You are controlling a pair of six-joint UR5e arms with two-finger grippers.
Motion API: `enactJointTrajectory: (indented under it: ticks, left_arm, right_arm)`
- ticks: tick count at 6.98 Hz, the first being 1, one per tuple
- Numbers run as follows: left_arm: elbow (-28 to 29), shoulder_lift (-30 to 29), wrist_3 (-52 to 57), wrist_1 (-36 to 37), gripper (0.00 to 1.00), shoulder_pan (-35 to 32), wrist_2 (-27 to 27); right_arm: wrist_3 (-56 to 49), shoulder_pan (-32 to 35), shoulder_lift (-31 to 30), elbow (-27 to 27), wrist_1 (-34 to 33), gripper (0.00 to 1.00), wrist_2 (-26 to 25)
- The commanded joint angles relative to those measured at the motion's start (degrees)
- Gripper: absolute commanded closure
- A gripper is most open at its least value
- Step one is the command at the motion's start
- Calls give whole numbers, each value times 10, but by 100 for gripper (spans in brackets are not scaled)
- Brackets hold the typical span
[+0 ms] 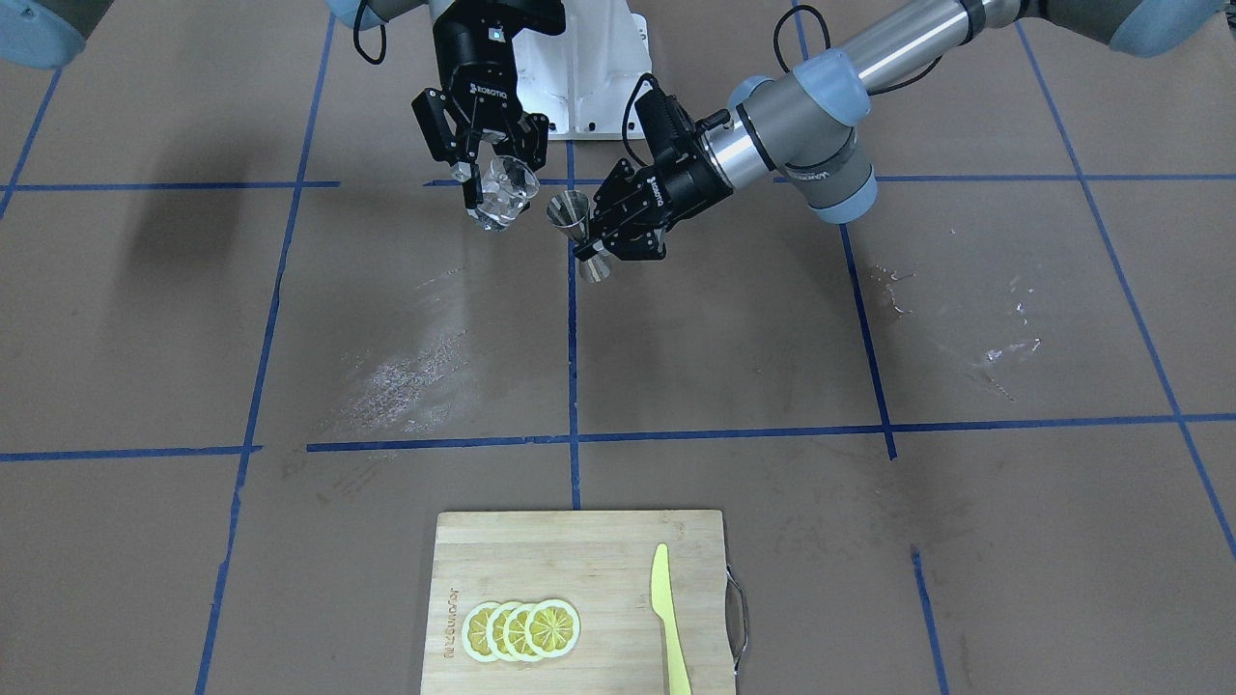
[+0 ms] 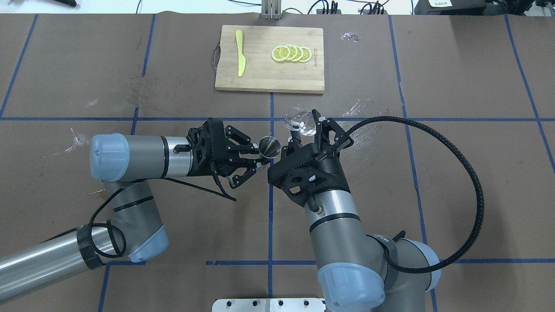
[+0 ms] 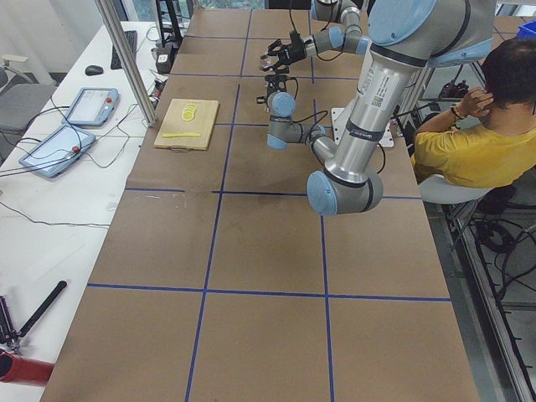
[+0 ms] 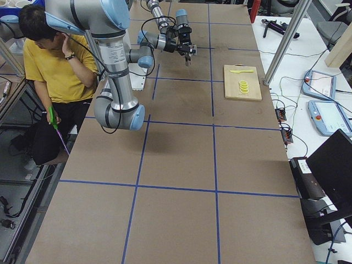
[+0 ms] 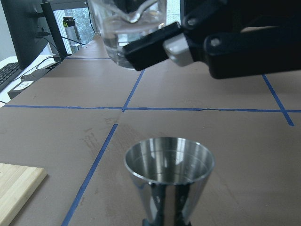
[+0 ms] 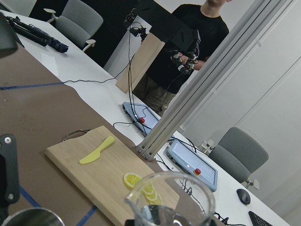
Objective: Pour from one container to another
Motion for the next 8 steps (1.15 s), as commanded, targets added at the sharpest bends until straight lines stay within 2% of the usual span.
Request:
enactJointTrajectory:
  ticks: [1, 6, 8]
  left_arm:
    - [0, 0, 0, 0, 100, 1, 0]
    - [0, -1, 0, 0, 100, 1, 0]
    - [0, -2, -1, 0, 100, 1, 0]
  right_arm:
    - [-2, -4, 14, -1, -57, 100, -9]
    - [-91, -23, 32, -2, -100, 100, -51]
    - [-97, -23, 44, -2, -153, 100, -61]
